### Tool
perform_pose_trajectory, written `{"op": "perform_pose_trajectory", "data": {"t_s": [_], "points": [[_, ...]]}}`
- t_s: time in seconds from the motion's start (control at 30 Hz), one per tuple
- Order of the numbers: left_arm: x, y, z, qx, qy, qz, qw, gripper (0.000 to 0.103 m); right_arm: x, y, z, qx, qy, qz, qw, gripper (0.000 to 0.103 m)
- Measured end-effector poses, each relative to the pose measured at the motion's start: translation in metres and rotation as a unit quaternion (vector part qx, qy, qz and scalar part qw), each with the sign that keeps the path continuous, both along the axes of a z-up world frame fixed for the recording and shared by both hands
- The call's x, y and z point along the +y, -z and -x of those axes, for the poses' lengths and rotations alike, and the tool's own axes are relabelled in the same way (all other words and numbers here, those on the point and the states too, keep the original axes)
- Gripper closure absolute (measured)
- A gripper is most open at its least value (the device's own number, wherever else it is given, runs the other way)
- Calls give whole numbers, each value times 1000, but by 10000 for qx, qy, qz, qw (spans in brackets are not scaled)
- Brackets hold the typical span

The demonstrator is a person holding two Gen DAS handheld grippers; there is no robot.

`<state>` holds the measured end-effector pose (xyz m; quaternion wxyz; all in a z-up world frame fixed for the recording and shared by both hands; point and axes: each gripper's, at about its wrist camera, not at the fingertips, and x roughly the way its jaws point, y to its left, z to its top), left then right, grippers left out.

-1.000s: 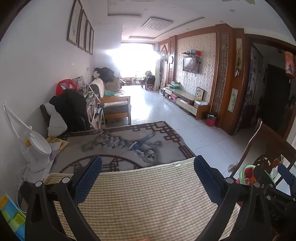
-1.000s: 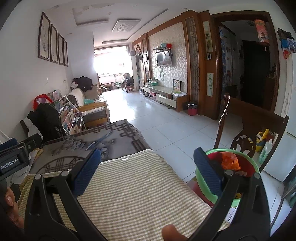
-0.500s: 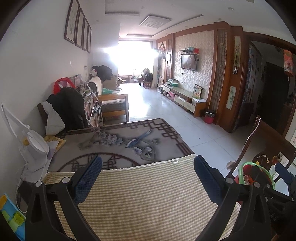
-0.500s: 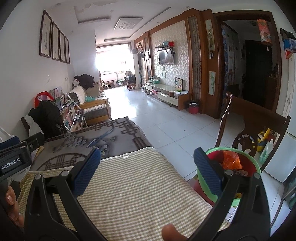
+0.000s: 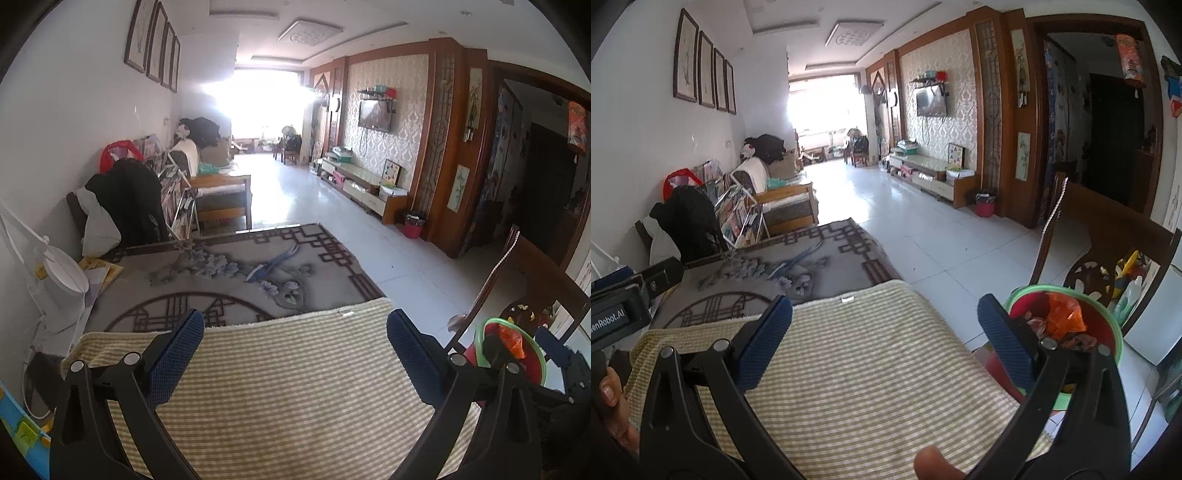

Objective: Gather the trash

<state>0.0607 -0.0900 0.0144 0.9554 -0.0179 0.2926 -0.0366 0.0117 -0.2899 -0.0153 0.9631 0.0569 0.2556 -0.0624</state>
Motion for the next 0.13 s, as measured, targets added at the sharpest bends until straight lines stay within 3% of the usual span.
{"op": "perform_pose_trajectory", "data": {"t_s": [0.13], "points": [[5,11,-9,196,-61,-41,9998,8,4,30,-22,470,-261,-86,9985,4]]}}
